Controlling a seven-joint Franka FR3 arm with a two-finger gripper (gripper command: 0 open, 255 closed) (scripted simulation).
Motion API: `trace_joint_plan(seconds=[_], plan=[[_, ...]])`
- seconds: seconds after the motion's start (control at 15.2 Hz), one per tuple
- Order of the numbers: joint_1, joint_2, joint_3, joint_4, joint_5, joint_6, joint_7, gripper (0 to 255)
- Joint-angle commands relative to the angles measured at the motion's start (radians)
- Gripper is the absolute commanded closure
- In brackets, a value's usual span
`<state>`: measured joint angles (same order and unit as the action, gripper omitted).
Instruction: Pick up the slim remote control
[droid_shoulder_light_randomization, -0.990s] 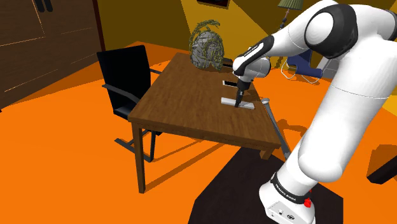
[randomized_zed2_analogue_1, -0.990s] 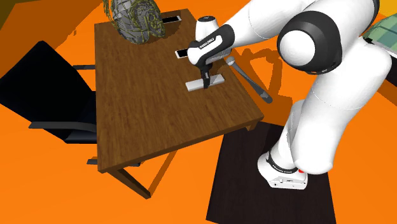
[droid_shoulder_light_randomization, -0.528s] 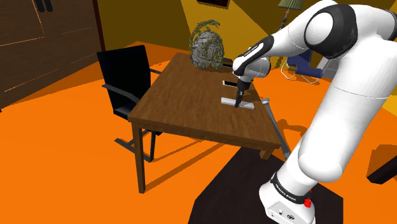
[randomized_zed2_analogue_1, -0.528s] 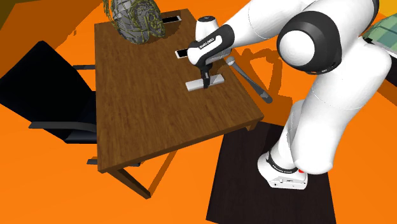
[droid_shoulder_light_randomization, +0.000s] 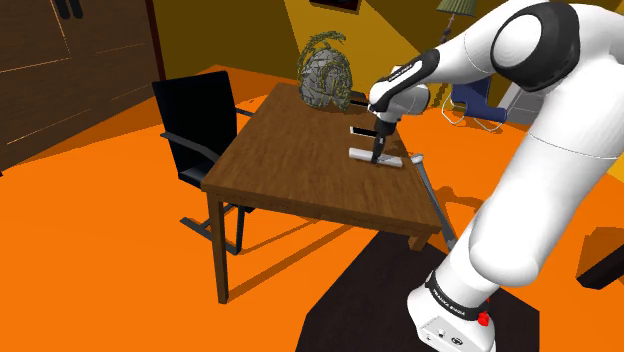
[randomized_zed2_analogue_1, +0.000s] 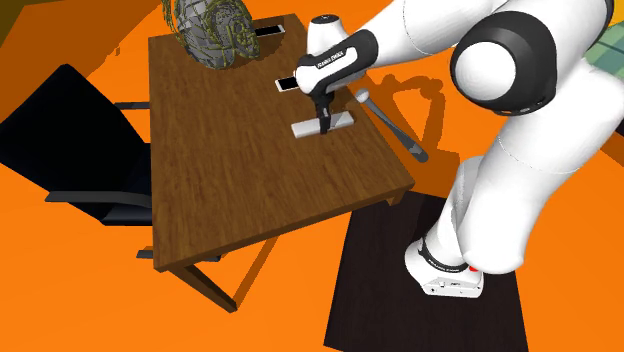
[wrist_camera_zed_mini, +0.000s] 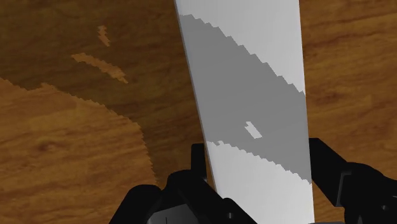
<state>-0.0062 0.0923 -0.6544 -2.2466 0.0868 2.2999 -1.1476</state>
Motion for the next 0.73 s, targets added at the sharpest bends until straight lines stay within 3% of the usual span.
trace_joint_plan(seconds=[0.0,0.66], plan=[[0.003,-0.023,-0.003,0.009,-0.020,-0.026,0.015,255],[0.010,-0.097,-0.004,0.056,-0.080,-0.132,0.059,255]])
